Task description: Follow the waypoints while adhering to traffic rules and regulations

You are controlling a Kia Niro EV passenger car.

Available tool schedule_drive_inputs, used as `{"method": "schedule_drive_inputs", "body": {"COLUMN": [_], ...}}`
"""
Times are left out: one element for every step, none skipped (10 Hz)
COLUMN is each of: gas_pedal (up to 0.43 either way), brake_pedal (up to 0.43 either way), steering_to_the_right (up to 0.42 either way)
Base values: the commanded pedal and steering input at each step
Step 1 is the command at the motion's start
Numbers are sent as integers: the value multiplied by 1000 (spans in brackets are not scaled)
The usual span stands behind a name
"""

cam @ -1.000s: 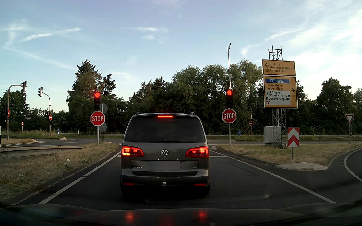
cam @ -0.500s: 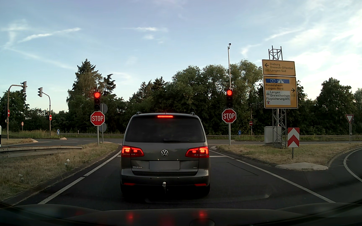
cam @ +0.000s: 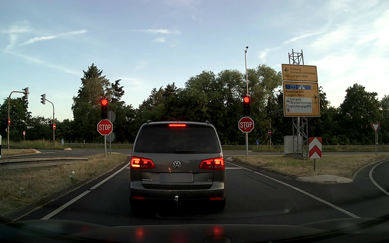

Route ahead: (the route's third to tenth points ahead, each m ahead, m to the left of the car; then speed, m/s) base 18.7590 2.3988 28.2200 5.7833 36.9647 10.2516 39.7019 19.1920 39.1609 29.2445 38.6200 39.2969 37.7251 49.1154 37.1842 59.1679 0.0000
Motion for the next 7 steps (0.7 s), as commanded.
{"method": "schedule_drive_inputs", "body": {"gas_pedal": [0,0,0,0,0,0,0], "brake_pedal": [384,378,378,378,378,378,378], "steering_to_the_right": [-11,-11,-11,-11,-11,-11,-11]}}
